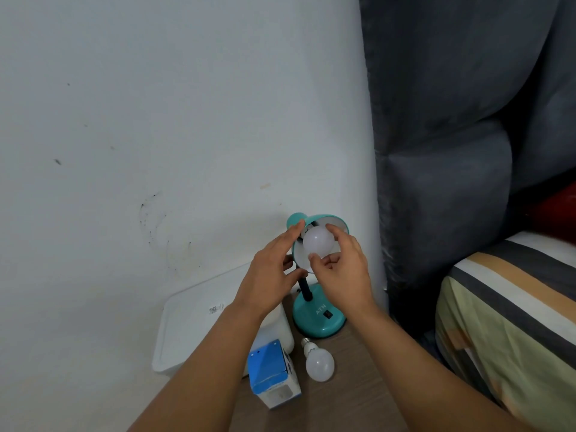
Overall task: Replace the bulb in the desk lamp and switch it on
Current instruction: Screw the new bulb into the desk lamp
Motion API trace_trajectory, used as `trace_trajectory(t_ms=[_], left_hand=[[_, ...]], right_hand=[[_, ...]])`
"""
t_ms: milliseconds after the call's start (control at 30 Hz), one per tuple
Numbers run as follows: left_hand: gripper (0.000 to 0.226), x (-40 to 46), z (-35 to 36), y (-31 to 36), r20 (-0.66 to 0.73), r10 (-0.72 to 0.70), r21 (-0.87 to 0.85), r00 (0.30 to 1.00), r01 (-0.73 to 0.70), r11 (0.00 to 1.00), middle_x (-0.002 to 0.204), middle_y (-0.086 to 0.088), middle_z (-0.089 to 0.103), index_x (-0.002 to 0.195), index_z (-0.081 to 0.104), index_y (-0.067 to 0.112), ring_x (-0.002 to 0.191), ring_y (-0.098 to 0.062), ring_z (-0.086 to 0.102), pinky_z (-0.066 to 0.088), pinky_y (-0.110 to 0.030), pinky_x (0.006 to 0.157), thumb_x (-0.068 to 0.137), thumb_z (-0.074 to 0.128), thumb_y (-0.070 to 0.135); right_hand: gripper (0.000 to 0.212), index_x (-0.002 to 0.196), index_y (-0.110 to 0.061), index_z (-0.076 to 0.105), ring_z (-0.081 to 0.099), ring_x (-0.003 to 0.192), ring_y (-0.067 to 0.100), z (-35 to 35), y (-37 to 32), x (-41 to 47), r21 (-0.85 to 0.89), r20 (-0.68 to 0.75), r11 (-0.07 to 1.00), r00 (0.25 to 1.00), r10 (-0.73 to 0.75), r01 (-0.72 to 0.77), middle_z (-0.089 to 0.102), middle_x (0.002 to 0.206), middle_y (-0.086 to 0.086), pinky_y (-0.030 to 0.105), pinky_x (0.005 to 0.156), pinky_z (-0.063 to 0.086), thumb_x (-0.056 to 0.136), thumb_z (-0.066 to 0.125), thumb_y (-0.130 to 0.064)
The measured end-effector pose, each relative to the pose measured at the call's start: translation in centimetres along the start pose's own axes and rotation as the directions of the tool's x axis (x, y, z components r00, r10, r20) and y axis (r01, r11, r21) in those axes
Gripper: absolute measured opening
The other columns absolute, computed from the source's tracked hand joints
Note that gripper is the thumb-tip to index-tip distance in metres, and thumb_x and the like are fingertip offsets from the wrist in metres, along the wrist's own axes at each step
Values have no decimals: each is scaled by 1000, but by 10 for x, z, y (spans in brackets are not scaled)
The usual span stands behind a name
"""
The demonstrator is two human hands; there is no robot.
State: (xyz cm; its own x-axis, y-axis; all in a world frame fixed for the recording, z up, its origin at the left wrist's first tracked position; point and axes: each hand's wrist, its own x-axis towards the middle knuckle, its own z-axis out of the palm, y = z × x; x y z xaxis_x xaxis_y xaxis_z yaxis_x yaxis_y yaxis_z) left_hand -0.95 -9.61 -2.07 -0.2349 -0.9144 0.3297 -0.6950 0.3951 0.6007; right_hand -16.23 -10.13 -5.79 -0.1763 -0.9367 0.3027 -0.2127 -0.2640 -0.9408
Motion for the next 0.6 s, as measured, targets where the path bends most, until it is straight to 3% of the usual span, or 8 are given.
trace_trajectory(t_ms=[133,300,467,600], left_hand=[[94,0,-1,2,4,-9,-18,1000,9,1000,145,13,51,145,27,60,115,-10,65,51,-21,100,87,76,7],[92,0,0,5,12,-18,-14,1000,19,1000,145,13,51,146,26,59,113,-9,65,52,-26,101,87,76,9],[93,-1,-2,3,12,-15,-25,1000,15,1000,144,12,52,148,28,57,116,-12,64,52,-24,100,86,77,6],[93,-1,-1,5,14,-24,-26,1000,24,999,145,12,51,147,29,57,114,-10,65,51,-21,100,86,76,5]], right_hand=[[54,126,-24,50,64,76,3,-1,1,2,6,-25,996,996,86,-86,61,116,-4,8,60,45,82,70,-48],[62,136,-34,39,65,98,14,2,6,-1,71,-15,997,1000,20,-19,51,132,-8,26,81,58,84,71,-44],[57,132,-31,48,65,77,1,1,5,-3,60,21,998,1000,-12,11,52,125,-7,8,70,52,82,74,-26],[51,128,-26,49,65,77,3,0,2,1,47,-17,995,996,90,-89,61,113,-6,12,66,48,84,70,-43]])
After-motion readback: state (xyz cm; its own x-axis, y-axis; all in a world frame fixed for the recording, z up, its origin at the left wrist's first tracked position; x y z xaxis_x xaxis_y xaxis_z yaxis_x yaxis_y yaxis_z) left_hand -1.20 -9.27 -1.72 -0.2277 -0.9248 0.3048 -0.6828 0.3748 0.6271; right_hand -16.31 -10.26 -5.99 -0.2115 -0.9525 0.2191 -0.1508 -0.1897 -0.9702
